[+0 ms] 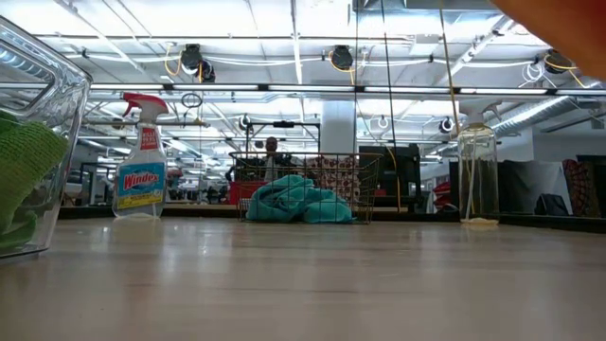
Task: Sort microfiber towel by color & place in baskets
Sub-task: Put the yellow microfiber cloth into the black bin
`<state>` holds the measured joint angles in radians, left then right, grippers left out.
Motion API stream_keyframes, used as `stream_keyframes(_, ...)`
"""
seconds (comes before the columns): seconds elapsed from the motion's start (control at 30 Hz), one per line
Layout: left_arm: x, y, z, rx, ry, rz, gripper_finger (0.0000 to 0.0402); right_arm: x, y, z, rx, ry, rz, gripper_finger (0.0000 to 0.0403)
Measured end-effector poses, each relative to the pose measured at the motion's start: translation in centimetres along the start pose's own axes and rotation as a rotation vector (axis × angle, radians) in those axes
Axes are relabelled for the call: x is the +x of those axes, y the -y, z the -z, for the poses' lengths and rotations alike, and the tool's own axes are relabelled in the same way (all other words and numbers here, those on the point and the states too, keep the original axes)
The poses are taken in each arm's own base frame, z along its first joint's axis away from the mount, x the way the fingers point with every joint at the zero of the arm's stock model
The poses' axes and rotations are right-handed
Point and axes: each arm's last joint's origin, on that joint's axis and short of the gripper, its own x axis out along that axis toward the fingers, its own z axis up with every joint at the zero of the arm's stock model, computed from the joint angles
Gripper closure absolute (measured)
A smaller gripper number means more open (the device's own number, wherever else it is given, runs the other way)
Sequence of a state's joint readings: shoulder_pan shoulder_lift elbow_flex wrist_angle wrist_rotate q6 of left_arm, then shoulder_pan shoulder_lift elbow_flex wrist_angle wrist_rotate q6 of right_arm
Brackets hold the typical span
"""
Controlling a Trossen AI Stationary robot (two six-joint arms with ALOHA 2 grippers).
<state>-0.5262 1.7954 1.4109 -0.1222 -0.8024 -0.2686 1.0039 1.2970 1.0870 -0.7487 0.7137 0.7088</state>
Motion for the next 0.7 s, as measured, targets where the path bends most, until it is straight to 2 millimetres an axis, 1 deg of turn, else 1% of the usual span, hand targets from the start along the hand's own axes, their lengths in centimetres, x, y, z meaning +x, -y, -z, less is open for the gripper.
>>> stream_keyframes(0.13,0.0,0.0,0.0,-0.011,-0.002,0.000,0.0175,-0.7,0.7,0.4,0.072,-0.107,-0.057,0.0403)
stream_keyframes(0.23,0.0,0.0,0.0,-0.011,-0.002,0.000,0.0175,-1.0,0.9,0.7,0.108,-0.185,-0.103,0.0403)
stream_keyframes(0.53,0.4,-0.5,-0.1,-0.017,-0.003,-0.015,0.0175,-1.7,0.3,1.4,0.181,-0.318,-0.210,0.0403)
stream_keyframes(0.7,0.6,-0.7,-0.2,-0.020,-0.004,-0.021,0.0175,-2.7,0.1,1.2,0.214,-0.382,-0.242,0.0403)
